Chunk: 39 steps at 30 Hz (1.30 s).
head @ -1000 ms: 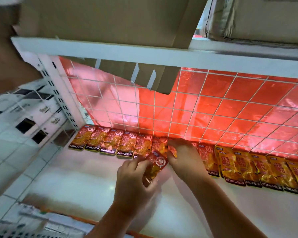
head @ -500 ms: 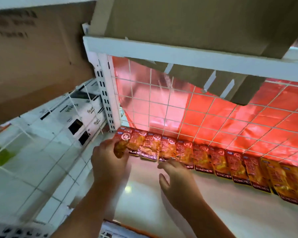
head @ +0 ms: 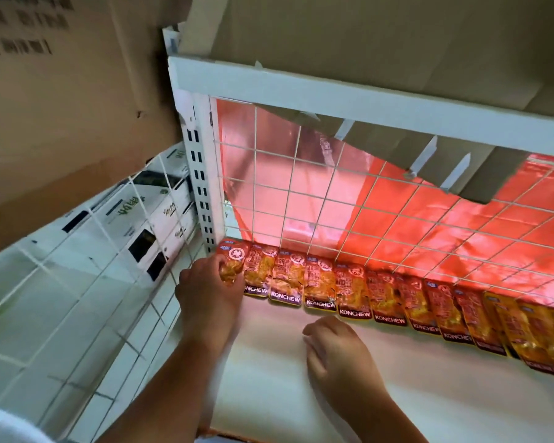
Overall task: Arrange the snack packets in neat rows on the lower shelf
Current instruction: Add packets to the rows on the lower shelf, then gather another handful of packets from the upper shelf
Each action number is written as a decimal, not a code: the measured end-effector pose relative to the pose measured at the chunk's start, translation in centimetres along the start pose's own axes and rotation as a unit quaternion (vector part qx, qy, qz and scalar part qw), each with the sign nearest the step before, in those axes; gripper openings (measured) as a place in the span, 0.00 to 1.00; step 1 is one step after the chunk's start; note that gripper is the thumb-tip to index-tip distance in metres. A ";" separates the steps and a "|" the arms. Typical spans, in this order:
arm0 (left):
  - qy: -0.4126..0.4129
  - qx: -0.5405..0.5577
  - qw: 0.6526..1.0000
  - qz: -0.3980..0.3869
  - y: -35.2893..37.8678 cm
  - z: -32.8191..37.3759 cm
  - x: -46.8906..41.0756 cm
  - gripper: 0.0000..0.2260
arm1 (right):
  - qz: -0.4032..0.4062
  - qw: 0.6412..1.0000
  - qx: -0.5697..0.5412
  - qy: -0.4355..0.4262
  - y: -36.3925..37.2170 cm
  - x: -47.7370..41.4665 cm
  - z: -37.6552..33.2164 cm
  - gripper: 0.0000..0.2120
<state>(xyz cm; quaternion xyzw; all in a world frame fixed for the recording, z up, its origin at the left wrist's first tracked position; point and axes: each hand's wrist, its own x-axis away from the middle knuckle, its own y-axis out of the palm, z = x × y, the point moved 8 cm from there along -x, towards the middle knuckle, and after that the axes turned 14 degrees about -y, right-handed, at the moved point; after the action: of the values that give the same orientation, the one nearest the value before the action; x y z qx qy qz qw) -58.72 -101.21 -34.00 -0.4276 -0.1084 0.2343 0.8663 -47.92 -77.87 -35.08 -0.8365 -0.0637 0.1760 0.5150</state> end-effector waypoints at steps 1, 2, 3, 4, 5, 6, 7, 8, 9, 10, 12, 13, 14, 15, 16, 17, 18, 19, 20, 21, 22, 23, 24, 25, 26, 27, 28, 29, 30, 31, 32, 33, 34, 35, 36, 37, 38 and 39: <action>0.000 -0.006 1.000 0.002 0.0 -0.1 0.0 0.18 | 0.009 1.000 -0.001 0.009 0.1 -0.1 0.3 0.09; 0.000 -0.009 1.000 0.003 0.1 -0.2 -0.1 0.19 | 0.019 1.000 0.001 0.020 0.2 -0.1 0.6 0.09; -0.001 -0.011 1.000 0.002 0.1 -0.2 0.0 0.19 | 0.028 0.999 0.006 0.033 0.2 -0.2 0.8 0.08; -0.001 -0.010 1.000 0.002 0.1 -0.2 0.0 0.20 | 0.035 0.998 0.012 0.046 0.2 -0.2 1.0 0.08; -0.001 -0.010 1.000 0.002 0.2 -0.2 0.0 0.20 | 0.038 0.998 0.019 0.055 0.2 -0.3 1.1 0.07; 0.000 -0.012 1.000 0.003 0.2 -0.3 0.0 0.21 | 0.038 0.997 0.025 0.060 0.2 -0.3 1.1 0.08; 0.000 -0.016 1.000 0.003 0.2 -0.3 -0.1 0.21 | 0.035 0.997 0.031 0.062 0.3 -0.4 1.1 0.08; -0.001 -0.018 1.000 0.003 0.3 -0.4 -0.2 0.21 | 0.031 0.997 0.035 0.061 0.4 -0.4 1.1 0.07; 0.000 -0.019 1.000 0.002 0.4 -0.4 -0.2 0.21 | 0.029 0.997 0.036 0.059 0.4 -0.4 1.2 0.07; 0.000 -0.018 1.000 0.000 0.4 -0.4 -0.2 0.21 | 0.030 0.997 0.033 0.058 0.4 -0.3 1.2 0.07; 0.002 -0.015 1.000 0.000 0.5 -0.4 -0.3 0.21 | 0.036 0.997 0.025 0.061 0.3 -0.2 1.3 0.07; 0.003 -0.014 1.000 0.000 0.5 -0.4 -0.3 0.21 | 0.037 0.997 0.024 0.062 0.3 -0.1 1.3 0.07; 0.003 -0.012 1.000 0.001 0.5 -0.4 -0.4 0.21 | 0.038 0.997 0.023 0.062 0.3 -0.1 1.3 0.07; 0.004 -0.010 1.000 0.000 0.5 -0.5 -0.4 0.21 | 0.040 0.997 0.023 0.063 0.2 0.0 1.3 0.08; 0.003 -0.008 1.000 -0.002 0.6 -0.5 -0.4 0.21 | 0.042 0.997 0.022 0.065 0.2 0.0 1.3 0.08; 0.004 -0.006 1.000 -0.003 0.7 -0.6 -0.4 0.21 | 0.044 0.997 0.021 0.067 0.2 0.0 1.3 0.08; 0.006 -0.006 1.000 -0.004 0.7 -0.6 -0.5 0.21 | 0.044 0.997 0.020 0.068 0.2 0.0 1.4 0.08; 0.008 -0.006 1.000 -0.004 0.8 -0.7 -0.5 0.22 | 0.043 0.996 0.021 0.070 0.2 0.0 1.4 0.07; 0.009 -0.009 1.000 -0.005 0.9 -0.8 -0.5 0.23 | 0.043 0.996 0.024 0.072 0.1 0.0 1.3 0.07; 0.009 -0.013 1.000 -0.005 0.9 -0.9 -0.5 0.24 | 0.045 0.996 0.026 0.073 0.1 -0.1 1.3 0.07; 0.009 -0.018 1.000 -0.002 0.9 -0.9 -0.4 0.24 | 0.049 0.996 0.025 0.074 0.0 -0.1 1.1 0.07; 0.018 -0.023 1.000 0.007 0.7 -0.7 -0.3 0.24 | 0.054 0.995 0.024 0.076 -0.2 -0.1 1.0 0.07; 0.040 -0.022 0.999 0.021 0.4 -0.4 0.0 0.23 | 0.058 0.995 0.023 0.078 -0.3 -0.1 0.9 0.07; 0.077 -0.014 0.996 0.041 0.1 0.1 0.5 0.21 | 0.059 0.995 0.023 0.081 -0.4 -0.1 0.9 0.07; 0.126 0.000 0.990 0.063 -0.3 0.7 1.1 0.18 | 0.060 0.995 0.023 0.082 -0.4 -0.1 0.8 0.08; 0.177 0.017 0.981 0.084 -0.6 1.2 1.8 0.16 | 0.060 0.994 0.022 0.084 -0.5 -0.1 0.8 0.09; 0.221 0.030 0.970 0.095 -0.7 1.6 2.6 0.15 | 0.063 0.994 0.019 0.086 -0.5 -0.1 0.9 0.10; 0.253 0.038 0.962 0.091 -0.7 1.9 3.4 0.15 | 0.065 0.994 0.014 0.088 -0.6 -0.1 0.8 0.11; 0.273 0.044 0.958 0.078 -0.5 2.2 4.2 0.16 | 0.066 0.994 0.007 0.090 -0.7 0.0 0.8 0.12; 0.287 0.052 0.954 0.063 -0.4 2.4 5.0 0.16 | 0.066 0.993 0.000 0.093 -0.8 0.0 0.7 0.13; 0.297 0.060 0.952 0.048 -0.2 2.5 5.8 0.17 | 0.067 0.993 -0.006 0.094 -0.8 0.0 0.7 0.13; 0.305 0.066 0.949 0.033 0.0 2.8 6.8 0.17 | 0.066 0.993 -0.010 0.095 -0.8 -0.1 0.6 0.14; 0.316 0.067 0.946 0.017 0.2 3.1 7.8 0.18 | 0.064 0.993 -0.014 0.095 -0.8 -0.2 0.5 0.15; 0.325 0.063 0.944 0.000 0.5 3.5 8.8 0.19 | 0.058 0.993 -0.024 0.095 -0.7 -0.3 0.4 0.15; 0.333 0.060 0.941 -0.013 0.6 4.0 9.9 0.20 | 0.053 0.993 -0.040 0.095 -0.8 -0.3 0.4 0.16; 0.338 0.058 0.939 -0.023 0.6 4.6 10.9 0.20 | 0.046 0.993 -0.058 0.094 -1.1 -0.4 0.2 0.16; 0.339 0.059 0.939 -0.029 0.6 5.1 11.7 0.21 | 0.040 0.993 -0.074 0.089 -1.6 -0.4 -0.1 0.17; 0.341 0.064 0.937 -0.031 0.4 6.0 12.6 0.21 | 0.040 0.993 -0.078 0.077 -2.6 -0.2 -0.3 0.17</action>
<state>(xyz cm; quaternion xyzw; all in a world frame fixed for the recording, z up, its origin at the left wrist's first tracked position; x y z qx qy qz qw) -50.28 -90.61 -30.86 -0.4218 0.1951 0.0538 0.8838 -47.78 -76.98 -32.59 -0.8870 -0.0040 0.1257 0.4444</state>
